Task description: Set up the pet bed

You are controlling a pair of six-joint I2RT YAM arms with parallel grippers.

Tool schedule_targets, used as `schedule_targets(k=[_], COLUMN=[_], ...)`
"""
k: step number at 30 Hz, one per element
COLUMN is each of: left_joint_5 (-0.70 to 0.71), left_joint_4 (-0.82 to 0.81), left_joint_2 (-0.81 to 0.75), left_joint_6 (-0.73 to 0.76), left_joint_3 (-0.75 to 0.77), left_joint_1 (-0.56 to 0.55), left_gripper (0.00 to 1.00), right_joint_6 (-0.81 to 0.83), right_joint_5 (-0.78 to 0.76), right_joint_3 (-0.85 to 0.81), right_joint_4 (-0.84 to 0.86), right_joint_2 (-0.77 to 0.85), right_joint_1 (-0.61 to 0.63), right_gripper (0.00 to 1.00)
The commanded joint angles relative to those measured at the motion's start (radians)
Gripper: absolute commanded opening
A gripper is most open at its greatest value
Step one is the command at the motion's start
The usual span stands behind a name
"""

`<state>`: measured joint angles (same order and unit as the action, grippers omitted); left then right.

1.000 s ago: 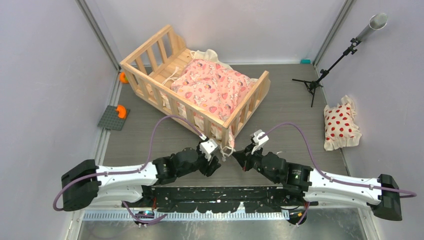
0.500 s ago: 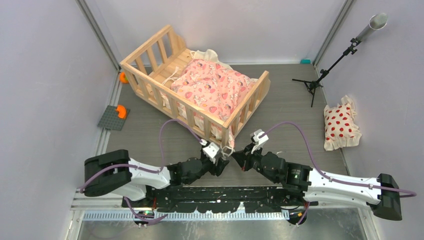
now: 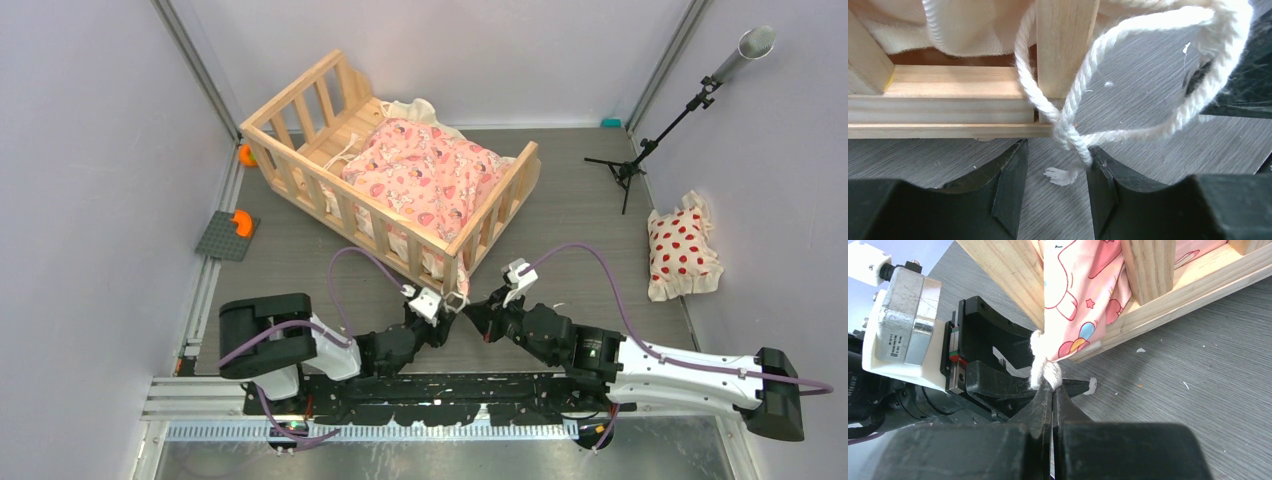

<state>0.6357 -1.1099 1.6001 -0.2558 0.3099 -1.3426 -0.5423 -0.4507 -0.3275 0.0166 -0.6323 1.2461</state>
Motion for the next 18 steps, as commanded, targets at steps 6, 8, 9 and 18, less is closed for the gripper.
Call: schedule_targets(k=[6,8,9,18], left_joint_5=[0.054,0.055,0.058,0.041], left_joint_4=[-0.235,-0.26,-0.276,-0.321], left_joint_2=[0.074,0.09,0.099,0.07], left_joint_6=[-0.035,-0.041,-0.042,-0.036], left_joint_3=[0.042,0.042,0.039,-0.018], left_joint_1=[-0.012,-0.01,-0.012,-0.013], left_gripper=[0.45,0.41,0.38,0.0], right_joint_6=[-0.026,-0.031,-0.033,-0.127], right_joint_5=[-0.013,-0.016,-0.018,-0.108], right_joint_3=[-0.031,-0.029,-0.028,-0.034], right_joint_4=[0.018,0.015,0.012,-0.131], right_joint_2=[0.032,0.033,0.033,0.041], right_joint_1=[-0.002,-0.003,-0.003,-0.003], right_gripper=[0.01,0.01,0.01,0.01])
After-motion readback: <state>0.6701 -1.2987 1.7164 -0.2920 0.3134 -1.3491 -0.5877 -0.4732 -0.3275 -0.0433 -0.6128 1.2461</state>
